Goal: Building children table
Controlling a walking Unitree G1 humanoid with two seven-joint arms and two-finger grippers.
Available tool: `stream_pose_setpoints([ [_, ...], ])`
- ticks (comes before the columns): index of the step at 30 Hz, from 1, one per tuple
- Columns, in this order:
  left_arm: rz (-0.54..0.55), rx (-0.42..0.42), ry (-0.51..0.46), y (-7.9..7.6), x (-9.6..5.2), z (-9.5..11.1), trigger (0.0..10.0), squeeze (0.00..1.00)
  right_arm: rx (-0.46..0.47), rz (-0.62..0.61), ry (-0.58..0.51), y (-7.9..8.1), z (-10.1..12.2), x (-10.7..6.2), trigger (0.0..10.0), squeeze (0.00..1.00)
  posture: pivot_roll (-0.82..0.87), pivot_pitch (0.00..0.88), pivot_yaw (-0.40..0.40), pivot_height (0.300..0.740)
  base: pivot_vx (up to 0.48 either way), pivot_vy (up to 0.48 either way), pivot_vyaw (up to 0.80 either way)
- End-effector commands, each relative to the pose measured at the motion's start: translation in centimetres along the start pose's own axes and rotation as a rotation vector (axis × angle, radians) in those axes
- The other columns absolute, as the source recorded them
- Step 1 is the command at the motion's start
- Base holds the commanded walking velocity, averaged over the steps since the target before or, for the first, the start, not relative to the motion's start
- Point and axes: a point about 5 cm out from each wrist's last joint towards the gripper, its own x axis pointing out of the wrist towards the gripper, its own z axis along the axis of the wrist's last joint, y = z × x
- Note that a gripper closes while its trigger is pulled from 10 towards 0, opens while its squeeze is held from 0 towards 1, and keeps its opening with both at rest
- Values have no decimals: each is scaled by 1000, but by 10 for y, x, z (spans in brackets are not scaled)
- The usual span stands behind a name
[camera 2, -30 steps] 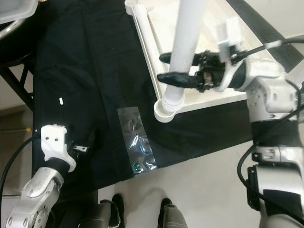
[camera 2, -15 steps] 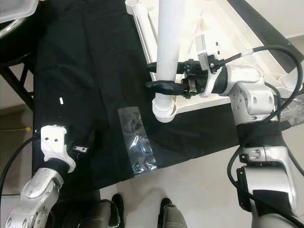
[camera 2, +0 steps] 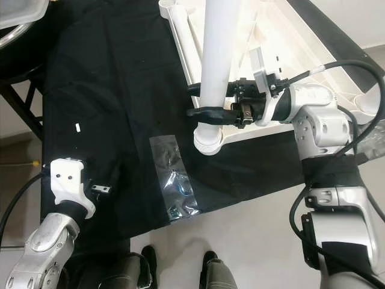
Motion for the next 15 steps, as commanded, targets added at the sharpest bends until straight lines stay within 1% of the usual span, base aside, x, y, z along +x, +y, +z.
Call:
stream_pose_setpoints([
  [1,13,5,37,2,-5,-6,10000,0,25,-18,31,0,-9,-2,10000,0,81,367,43,740,0,0,0],
  [8,16,5,36,2,-5,-5,10000,0,45,-28,28,-1,-11,-5,10000,0,80,369,41,740,0,0,0],
  [15,16,6,36,2,-5,-5,10000,0,46,-33,37,-1,-13,-7,10000,0,81,369,42,740,0,0,0],
])
